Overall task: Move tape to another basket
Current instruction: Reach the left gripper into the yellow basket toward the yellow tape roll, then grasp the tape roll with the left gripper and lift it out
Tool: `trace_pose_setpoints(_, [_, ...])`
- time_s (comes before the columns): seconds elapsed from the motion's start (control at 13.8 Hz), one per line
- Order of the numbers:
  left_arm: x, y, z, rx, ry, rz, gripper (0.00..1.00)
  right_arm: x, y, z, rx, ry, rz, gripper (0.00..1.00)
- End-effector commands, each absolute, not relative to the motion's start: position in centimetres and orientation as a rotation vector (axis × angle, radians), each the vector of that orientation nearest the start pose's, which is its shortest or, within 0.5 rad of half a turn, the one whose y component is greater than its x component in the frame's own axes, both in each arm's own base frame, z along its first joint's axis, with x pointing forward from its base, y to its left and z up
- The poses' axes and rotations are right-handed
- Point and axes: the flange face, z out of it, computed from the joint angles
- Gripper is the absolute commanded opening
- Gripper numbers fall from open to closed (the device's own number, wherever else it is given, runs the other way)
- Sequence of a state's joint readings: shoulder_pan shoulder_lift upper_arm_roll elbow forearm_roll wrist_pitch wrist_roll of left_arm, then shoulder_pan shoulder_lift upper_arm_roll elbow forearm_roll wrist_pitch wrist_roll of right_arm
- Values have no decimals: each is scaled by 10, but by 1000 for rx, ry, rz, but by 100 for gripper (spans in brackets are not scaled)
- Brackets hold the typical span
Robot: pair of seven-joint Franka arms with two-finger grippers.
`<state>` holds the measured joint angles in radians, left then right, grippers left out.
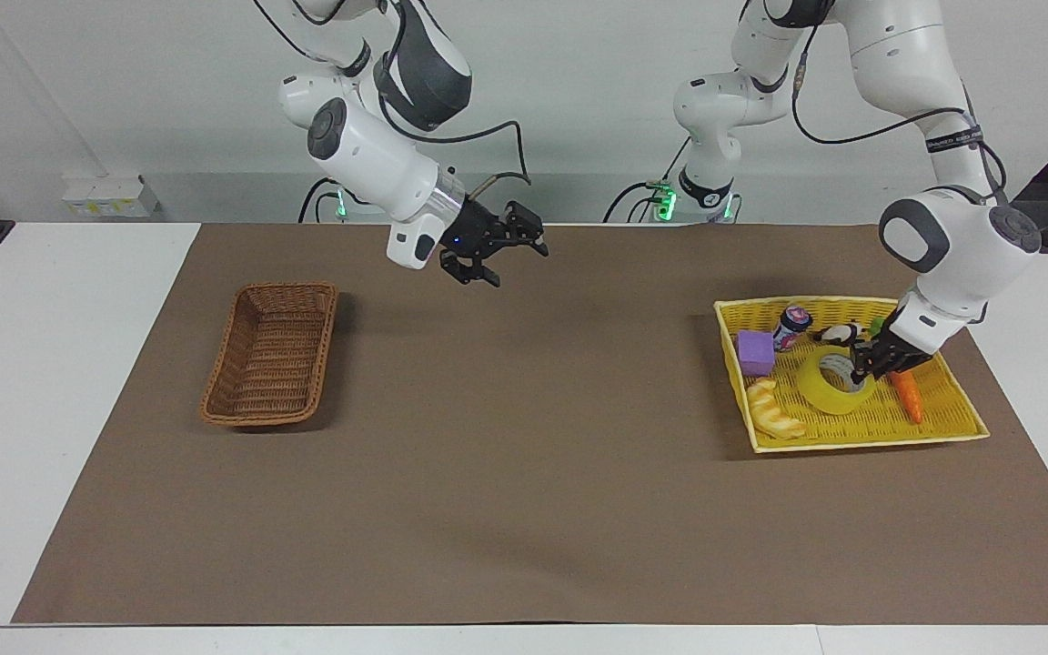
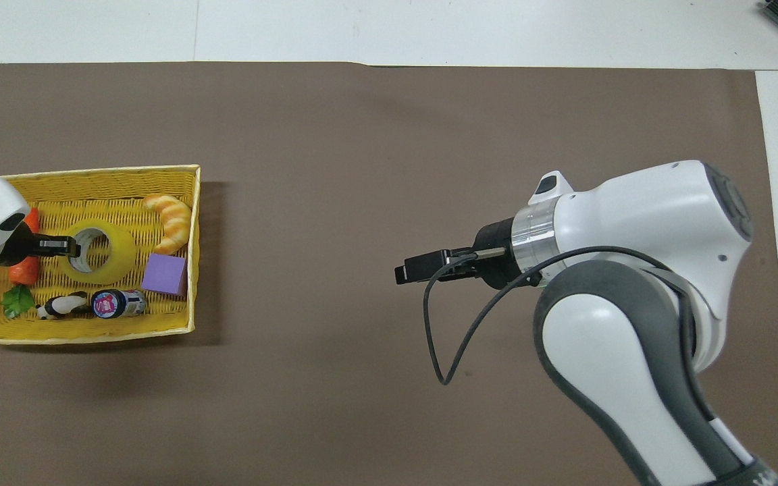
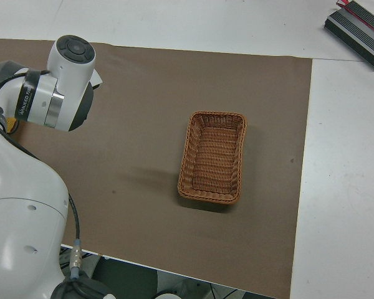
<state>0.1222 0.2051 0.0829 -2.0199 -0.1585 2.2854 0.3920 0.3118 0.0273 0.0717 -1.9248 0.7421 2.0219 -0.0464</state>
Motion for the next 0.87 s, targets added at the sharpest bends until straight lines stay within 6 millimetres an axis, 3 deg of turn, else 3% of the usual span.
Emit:
trace_pose_setpoints(0.0, [588,104,404,-3235,185,-190,0,522,251,493,-2436,-111,61,100])
trace_pose_setpoints(0.22, [581,56,423,-3242,238,-211,0,522,251,493,-2437,-105,67,100])
trace_pose_setpoints(0.51, [573,-26,414,-3260,253,-182,0,522,250,492,-2435,-102,71,100])
trace_pose_setpoints(0.8, [565,-89,404,-3377,245,-154,0,521,251,492,-2436,-103,72,100])
